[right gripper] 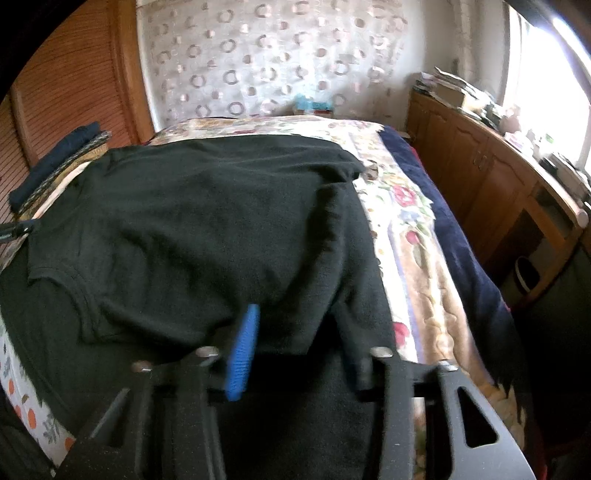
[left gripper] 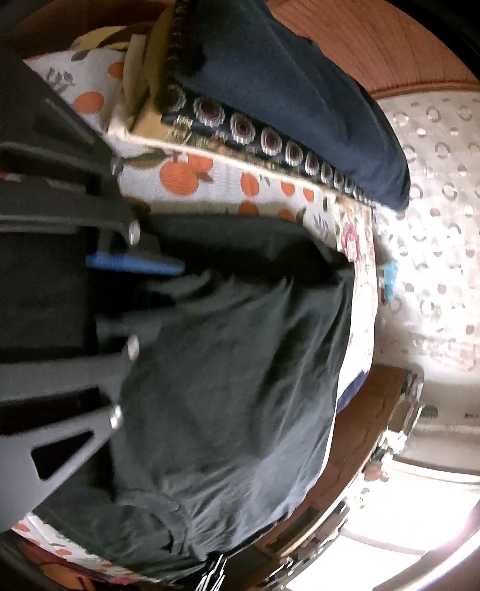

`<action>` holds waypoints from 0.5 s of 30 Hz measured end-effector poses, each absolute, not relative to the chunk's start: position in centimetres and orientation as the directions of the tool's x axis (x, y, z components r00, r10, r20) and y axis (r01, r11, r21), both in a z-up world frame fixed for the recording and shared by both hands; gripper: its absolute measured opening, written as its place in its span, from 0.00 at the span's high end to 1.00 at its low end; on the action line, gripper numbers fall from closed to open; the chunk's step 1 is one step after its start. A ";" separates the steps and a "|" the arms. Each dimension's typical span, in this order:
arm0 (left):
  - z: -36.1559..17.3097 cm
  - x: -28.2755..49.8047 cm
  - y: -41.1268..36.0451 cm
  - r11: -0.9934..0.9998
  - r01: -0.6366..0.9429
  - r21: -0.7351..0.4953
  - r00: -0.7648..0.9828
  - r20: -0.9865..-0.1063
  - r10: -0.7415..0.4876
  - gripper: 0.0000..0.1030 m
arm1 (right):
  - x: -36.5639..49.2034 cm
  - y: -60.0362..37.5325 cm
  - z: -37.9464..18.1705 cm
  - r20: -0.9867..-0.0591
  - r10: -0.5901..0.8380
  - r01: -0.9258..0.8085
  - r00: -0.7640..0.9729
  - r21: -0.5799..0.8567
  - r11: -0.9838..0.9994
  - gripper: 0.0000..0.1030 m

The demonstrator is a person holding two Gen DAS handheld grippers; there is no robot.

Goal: Fold small clothes
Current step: 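Grasp the folded shirt edge with both grippers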

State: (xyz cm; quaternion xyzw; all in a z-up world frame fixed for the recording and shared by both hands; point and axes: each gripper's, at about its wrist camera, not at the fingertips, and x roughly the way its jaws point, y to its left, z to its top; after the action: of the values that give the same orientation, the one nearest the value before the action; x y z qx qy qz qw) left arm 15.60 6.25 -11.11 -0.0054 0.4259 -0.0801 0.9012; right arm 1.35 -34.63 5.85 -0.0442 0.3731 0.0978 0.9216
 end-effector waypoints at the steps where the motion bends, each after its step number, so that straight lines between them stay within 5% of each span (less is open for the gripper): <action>1: -11.1 15.5 6.1 0.987 0.145 -0.063 0.627 -0.766 -0.141 0.92 | 1.3 -34.6 5.9 -0.694 0.134 -0.205 0.707 -0.019 0.979 0.84; 2: -11.0 15.4 5.9 0.988 0.148 -0.047 0.630 -0.766 -0.131 0.93 | 1.3 -34.5 6.0 -0.691 0.152 -0.220 0.706 -0.010 0.975 0.92; 15: -4.9 9.2 6.3 0.976 0.185 -0.112 0.748 -0.629 -0.214 0.95 | -3.0 -36.2 10.7 -0.551 0.250 -0.258 0.796 0.064 0.964 0.94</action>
State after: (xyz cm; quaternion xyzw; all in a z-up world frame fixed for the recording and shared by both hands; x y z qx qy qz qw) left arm 9.18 6.35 -4.88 -0.0215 0.3387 -0.1066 0.9346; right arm -2.97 -36.23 10.71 -0.0071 0.2898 0.1339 0.9476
